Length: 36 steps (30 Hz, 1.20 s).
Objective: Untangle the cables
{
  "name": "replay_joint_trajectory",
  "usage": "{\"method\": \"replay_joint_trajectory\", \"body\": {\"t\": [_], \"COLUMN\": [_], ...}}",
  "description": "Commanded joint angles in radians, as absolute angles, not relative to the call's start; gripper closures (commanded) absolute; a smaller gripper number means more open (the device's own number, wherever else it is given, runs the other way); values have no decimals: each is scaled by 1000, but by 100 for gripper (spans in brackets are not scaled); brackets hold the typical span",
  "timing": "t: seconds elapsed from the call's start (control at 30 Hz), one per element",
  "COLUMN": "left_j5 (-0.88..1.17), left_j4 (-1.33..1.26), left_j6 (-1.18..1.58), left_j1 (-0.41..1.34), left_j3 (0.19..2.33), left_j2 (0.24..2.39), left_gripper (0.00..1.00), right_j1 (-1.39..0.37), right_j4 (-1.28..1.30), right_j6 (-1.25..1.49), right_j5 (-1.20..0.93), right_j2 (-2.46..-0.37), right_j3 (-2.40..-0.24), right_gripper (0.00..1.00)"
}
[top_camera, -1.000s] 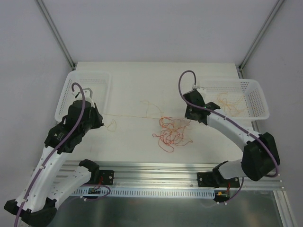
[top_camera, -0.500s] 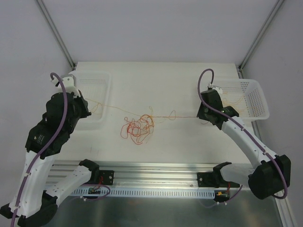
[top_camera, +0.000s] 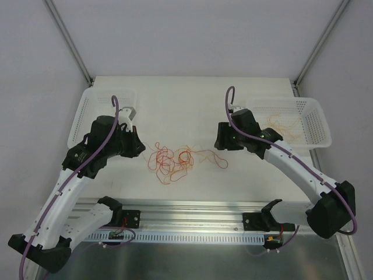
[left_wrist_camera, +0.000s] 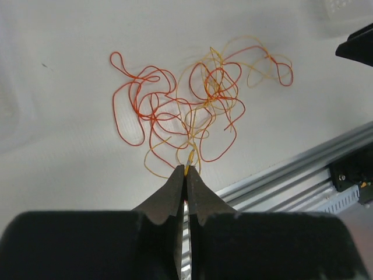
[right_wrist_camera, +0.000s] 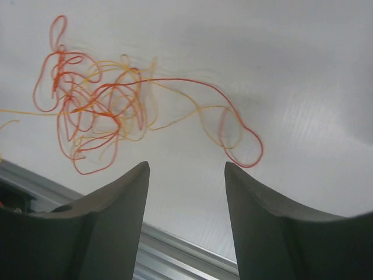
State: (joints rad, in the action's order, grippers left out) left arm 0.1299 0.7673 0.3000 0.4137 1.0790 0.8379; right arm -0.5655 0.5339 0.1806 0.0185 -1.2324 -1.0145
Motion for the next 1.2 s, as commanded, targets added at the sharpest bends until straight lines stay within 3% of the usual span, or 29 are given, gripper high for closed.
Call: {"method": "replay_joint_trajectory", "body": {"t": [0.0, 0.13, 0.5, 0.9, 1.07, 1.17], "left_j5": [216, 207, 199, 175, 152, 114], "left_j4": [712, 712, 713, 710, 712, 713], "left_j6": [324, 327, 350, 353, 338, 324], "left_j1": [426, 425, 426, 426, 426, 425], "left_j3": [1048, 1011, 963, 933, 960, 989], "left_j2": [807, 790, 758, 749, 759, 753], "left_gripper": [100, 100, 100, 100, 100, 100], "right_j1": [-652, -710, -770, -838, -838, -836], "right_j4": [471, 443, 362, 347, 292, 298], "right_j6": [111, 86, 110, 182, 210, 212], "right_j5": [-75, -112, -202, -20, -23, 30], "right_j2": [-1273, -1379, -1712, -1887, -1911, -1902], "right_j3": [-1123, -1216, -1321, -1318, -1281, -1259], "right_gripper": [41, 38, 44, 44, 55, 74]}}
